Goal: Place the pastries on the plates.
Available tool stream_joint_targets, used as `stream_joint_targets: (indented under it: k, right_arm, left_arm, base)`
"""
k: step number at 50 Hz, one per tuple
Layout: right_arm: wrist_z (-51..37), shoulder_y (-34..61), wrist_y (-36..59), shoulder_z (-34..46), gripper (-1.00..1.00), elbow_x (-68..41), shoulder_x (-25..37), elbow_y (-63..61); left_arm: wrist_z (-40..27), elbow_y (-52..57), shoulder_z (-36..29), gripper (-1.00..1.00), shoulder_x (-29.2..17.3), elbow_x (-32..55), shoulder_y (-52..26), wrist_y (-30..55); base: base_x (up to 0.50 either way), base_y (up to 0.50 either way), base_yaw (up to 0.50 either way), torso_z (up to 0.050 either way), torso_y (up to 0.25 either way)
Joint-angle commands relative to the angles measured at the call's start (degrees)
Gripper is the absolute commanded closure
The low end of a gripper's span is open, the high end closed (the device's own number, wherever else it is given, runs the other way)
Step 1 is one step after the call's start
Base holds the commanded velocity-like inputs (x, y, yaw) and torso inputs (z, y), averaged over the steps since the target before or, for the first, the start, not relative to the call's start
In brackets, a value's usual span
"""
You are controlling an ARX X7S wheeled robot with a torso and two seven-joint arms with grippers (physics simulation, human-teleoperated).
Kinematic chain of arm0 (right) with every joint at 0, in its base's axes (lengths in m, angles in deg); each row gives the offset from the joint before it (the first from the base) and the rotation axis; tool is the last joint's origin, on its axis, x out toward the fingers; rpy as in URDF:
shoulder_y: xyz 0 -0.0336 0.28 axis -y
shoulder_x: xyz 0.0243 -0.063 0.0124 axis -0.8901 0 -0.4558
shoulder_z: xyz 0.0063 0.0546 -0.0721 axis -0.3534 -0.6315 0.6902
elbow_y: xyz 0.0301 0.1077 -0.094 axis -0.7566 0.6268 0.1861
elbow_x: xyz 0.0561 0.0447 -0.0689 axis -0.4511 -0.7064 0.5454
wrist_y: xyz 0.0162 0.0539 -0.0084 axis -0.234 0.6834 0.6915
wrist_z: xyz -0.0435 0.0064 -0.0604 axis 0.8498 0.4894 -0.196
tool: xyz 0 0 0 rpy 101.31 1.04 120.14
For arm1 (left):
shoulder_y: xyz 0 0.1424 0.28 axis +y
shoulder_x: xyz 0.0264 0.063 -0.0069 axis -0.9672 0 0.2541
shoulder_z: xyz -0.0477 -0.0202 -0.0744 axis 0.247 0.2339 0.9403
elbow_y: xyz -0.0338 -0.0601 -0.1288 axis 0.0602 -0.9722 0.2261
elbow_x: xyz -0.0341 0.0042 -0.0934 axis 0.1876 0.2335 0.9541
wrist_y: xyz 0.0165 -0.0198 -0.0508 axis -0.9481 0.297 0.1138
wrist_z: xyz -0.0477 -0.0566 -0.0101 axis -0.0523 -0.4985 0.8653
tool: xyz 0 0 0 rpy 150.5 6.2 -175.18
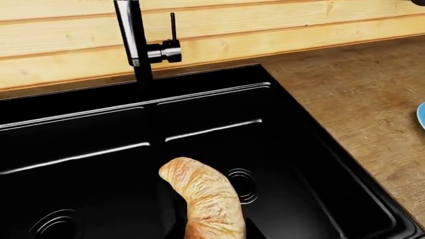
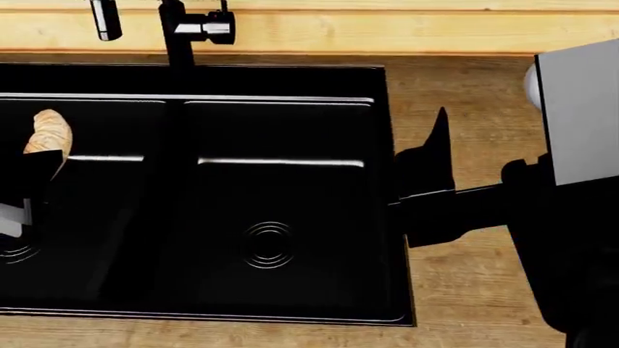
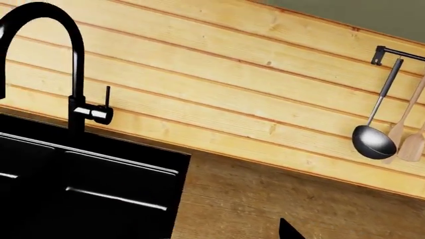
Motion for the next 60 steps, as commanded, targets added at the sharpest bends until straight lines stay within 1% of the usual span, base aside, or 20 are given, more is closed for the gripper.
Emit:
stream_joint_targets:
  k: [1,11,28,32,43,60]
  right_arm:
    - [0.1,-0.5,-0.3,0.0,-1.0,0.4,0.0,0.0]
    - [0.2,-0.5,-0.2,0.1,-1.0,0.4,-0.4,0.2]
    - [0.6,0.4,0.1,0.1,-1.0,-0.3,-1.1,0.7]
    - [0.5,-0.1,-0.3,0.3,-1.0,0.8,-1.9,0.8]
    - [0.3,-1.1,-1.1,0.3,-1.0,1.3,-1.9,0.7]
    - [-0.4,-0.4,-0.5,0.1,-1.0,0.0,-1.4,-0.1]
  left_arm:
    - [0.2,-0.1,-0.3,1.0,-0.4,-0.3,0.1,-0.7]
    - [1.2,-0.6,-0.6,1.0,-0.6,-1.1,-0.2,-0.9]
    - [-0.3,-0.9,-1.5,1.0,-1.0,0.7,-1.4,-1.1]
    - [1.1,-1.5,-1.5,1.0,-1.4,-0.5,-1.6,-1.0]
    - [2.3,-1.9,-2.1,1.0,-1.6,-1.4,-2.1,-0.9]
    - [1.7,-1.2,-3.0,1.0,-2.0,-0.4,-2.8,-0.9]
  base:
    - [0.0,0.5,0.0,0.0,0.0]
    - [0.0,0.5,0.0,0.0,0.0]
    - [0.0,0.5,0.0,0.0,0.0]
    - [0.0,0.5,0.0,0.0,0.0]
    - [0.0,0.5,0.0,0.0,0.0]
    - [0.0,0.5,0.0,0.0,0.0]
